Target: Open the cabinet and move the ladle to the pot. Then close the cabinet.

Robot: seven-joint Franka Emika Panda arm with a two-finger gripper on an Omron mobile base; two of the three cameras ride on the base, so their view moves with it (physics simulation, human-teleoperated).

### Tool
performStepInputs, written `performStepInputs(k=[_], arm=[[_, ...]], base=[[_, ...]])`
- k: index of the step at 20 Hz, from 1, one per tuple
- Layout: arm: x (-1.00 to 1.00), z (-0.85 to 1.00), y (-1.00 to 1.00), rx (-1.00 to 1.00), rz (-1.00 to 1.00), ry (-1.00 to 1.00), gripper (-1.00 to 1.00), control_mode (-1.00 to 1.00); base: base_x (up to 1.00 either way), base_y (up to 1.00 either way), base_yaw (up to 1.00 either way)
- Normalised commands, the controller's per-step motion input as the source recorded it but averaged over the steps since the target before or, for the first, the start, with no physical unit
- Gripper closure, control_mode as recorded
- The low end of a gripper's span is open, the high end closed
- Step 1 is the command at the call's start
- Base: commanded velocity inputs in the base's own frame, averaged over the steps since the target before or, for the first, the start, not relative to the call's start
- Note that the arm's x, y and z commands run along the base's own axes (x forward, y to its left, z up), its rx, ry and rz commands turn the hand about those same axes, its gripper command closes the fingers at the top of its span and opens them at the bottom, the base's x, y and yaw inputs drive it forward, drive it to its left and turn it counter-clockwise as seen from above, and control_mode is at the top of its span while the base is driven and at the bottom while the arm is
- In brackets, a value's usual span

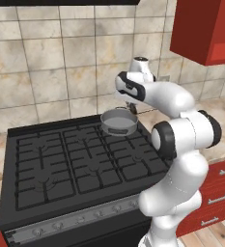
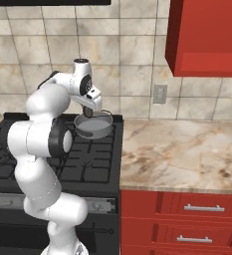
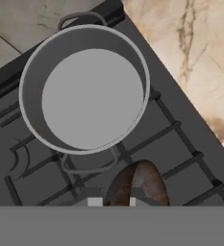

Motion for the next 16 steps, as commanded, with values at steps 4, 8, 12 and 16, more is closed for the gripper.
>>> performStepInputs(k=[4, 8, 12, 16], arm=[[0.40, -0.37, 0.06, -0.03, 0.00, 0.00, 1.00, -1.00], [0.45, -0.36, 0.08, -0.03, 0.00, 0.00, 1.00, -1.00], [0.44, -0.26, 0.04, -0.01, 0.00, 0.00, 1.00, -1.00], [0.24, -0.15, 0.00, -0.01, 0.00, 0.00, 1.00, -1.00]], base=[[0.00, 0.00, 0.00], [0.00, 0.00, 0.00], [0.00, 0.00, 0.00], [0.00, 0.00, 0.00]])
